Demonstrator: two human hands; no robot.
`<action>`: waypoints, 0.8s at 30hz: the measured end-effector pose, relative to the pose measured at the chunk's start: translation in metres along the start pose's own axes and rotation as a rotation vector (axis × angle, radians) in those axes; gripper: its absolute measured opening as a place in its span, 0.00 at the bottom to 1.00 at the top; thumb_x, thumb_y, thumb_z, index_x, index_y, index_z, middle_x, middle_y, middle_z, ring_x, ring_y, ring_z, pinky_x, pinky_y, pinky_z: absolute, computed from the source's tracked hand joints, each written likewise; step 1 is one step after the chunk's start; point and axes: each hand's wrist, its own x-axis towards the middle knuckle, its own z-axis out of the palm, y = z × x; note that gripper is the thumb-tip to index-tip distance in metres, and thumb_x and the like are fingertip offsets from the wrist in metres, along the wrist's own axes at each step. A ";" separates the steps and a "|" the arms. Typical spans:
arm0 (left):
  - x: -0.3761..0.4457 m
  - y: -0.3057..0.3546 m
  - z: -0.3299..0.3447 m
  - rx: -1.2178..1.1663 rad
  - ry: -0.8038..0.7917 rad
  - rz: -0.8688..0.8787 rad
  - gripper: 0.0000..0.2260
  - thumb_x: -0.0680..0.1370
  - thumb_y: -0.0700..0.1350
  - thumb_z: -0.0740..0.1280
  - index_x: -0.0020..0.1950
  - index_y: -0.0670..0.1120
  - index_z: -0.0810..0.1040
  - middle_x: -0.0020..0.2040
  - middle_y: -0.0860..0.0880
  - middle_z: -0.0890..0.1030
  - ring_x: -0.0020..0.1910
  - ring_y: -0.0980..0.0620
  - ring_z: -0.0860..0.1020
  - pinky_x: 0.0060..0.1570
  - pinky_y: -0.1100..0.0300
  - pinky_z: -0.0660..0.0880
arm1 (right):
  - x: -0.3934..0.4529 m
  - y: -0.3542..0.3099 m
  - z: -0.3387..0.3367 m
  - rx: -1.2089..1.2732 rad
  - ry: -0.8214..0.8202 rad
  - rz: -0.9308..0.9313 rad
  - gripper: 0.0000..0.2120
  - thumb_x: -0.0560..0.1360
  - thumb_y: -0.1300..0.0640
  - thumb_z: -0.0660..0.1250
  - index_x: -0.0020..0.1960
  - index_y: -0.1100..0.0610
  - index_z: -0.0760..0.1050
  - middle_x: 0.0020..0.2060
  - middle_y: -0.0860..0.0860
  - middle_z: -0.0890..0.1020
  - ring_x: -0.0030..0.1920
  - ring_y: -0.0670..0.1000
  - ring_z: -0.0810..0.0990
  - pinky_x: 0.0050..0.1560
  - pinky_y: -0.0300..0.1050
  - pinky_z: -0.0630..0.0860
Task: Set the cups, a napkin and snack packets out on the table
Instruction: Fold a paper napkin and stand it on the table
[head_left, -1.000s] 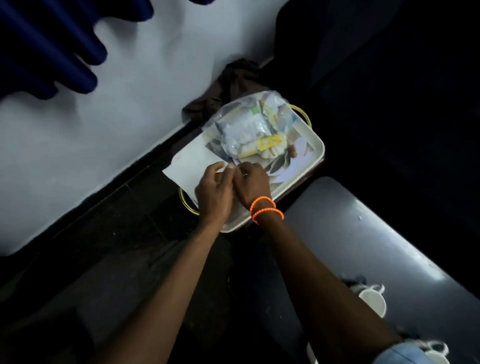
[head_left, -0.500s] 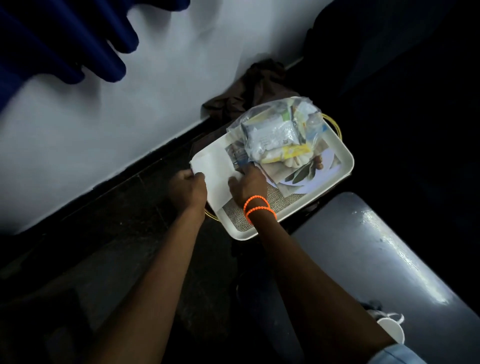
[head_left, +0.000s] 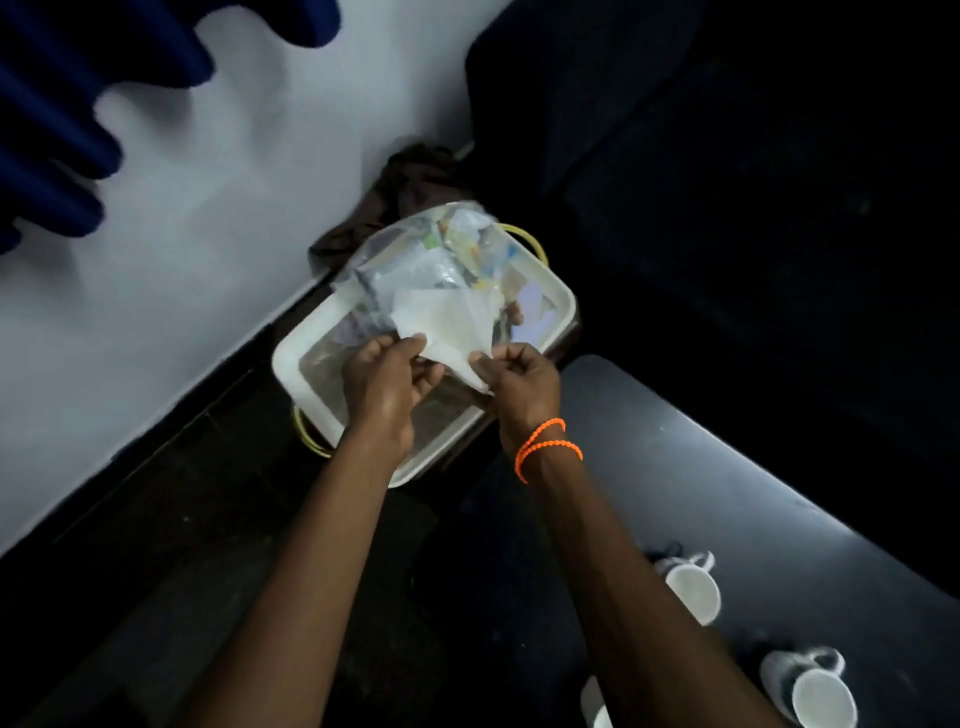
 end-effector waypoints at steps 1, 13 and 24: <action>-0.007 -0.007 0.010 0.010 -0.028 -0.010 0.06 0.79 0.35 0.72 0.43 0.44 0.80 0.32 0.51 0.86 0.29 0.56 0.82 0.32 0.62 0.81 | -0.001 -0.005 -0.017 0.045 0.027 -0.017 0.12 0.73 0.69 0.74 0.39 0.56 0.74 0.35 0.58 0.76 0.38 0.54 0.76 0.46 0.63 0.78; -0.138 -0.113 0.136 0.298 -0.495 -0.199 0.03 0.75 0.35 0.71 0.47 0.40 0.82 0.33 0.47 0.83 0.27 0.56 0.79 0.25 0.66 0.73 | -0.088 -0.039 -0.255 0.538 0.125 0.015 0.23 0.77 0.64 0.70 0.69 0.69 0.71 0.56 0.65 0.80 0.55 0.63 0.79 0.57 0.55 0.82; -0.264 -0.229 0.186 0.627 -0.859 -0.411 0.11 0.78 0.53 0.73 0.57 0.49 0.84 0.50 0.49 0.90 0.50 0.50 0.88 0.51 0.49 0.85 | -0.196 -0.012 -0.404 0.389 0.578 -0.152 0.13 0.71 0.69 0.74 0.52 0.56 0.82 0.47 0.54 0.89 0.48 0.57 0.88 0.51 0.58 0.85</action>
